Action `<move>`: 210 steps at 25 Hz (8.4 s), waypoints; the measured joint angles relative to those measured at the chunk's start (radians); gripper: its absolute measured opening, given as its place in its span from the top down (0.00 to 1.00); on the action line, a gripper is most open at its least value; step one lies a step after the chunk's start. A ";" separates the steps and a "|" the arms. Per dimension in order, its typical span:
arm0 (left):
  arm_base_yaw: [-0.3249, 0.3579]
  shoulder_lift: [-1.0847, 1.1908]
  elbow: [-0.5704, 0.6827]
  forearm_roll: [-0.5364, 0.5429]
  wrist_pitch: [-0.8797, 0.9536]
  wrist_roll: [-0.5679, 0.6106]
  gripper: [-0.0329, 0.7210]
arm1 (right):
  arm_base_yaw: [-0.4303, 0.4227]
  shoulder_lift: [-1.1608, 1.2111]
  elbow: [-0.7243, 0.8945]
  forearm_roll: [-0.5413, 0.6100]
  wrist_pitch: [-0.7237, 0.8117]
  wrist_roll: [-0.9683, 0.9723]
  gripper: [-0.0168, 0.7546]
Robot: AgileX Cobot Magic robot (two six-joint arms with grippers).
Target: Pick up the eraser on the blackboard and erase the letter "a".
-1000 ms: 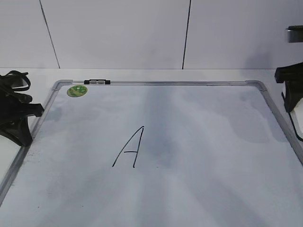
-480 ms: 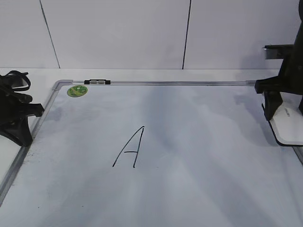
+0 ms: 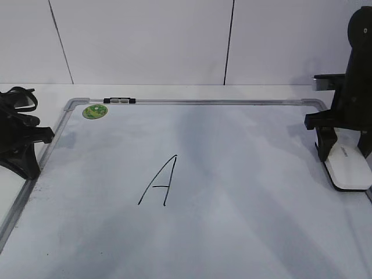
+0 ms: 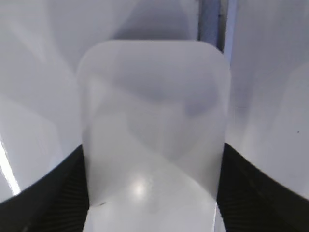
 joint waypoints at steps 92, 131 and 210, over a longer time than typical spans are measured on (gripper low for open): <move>-0.036 -0.456 -0.131 0.034 0.192 -0.030 0.49 | 0.000 -0.535 -0.117 0.188 0.024 0.034 0.20; -0.134 -1.561 0.398 -0.019 0.343 -0.032 0.49 | 0.082 -1.661 0.715 0.266 0.048 -0.010 0.21; -0.030 -1.951 0.740 0.155 0.177 0.004 0.56 | -0.020 -2.037 1.024 0.036 -0.071 -0.103 0.21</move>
